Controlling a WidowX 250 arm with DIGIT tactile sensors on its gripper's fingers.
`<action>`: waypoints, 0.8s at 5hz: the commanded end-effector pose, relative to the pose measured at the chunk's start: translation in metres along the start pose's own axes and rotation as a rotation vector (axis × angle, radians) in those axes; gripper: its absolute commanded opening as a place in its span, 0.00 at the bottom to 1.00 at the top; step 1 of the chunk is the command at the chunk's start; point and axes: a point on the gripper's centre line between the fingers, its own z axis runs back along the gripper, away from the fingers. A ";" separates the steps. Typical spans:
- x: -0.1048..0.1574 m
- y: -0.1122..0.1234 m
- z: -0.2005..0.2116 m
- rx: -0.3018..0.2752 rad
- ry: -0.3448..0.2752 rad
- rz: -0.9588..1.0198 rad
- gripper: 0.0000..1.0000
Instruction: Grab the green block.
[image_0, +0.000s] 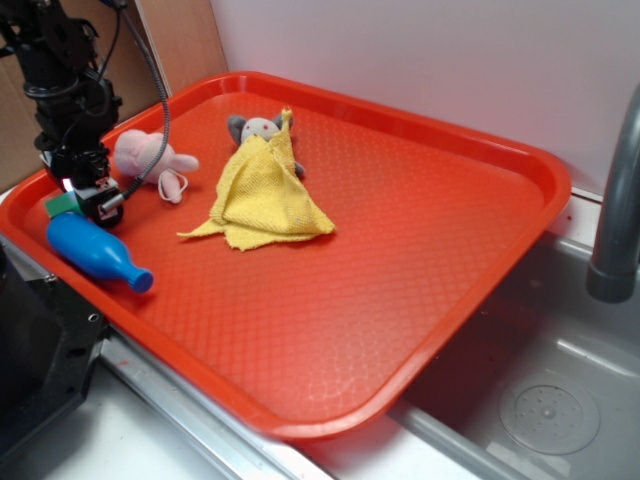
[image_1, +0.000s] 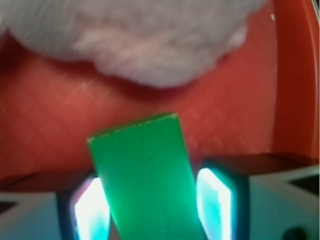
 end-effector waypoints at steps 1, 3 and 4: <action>0.016 0.003 0.008 0.091 0.014 0.018 0.00; 0.008 -0.016 0.087 0.108 -0.073 0.103 0.00; 0.015 -0.036 0.131 0.044 -0.142 0.122 0.00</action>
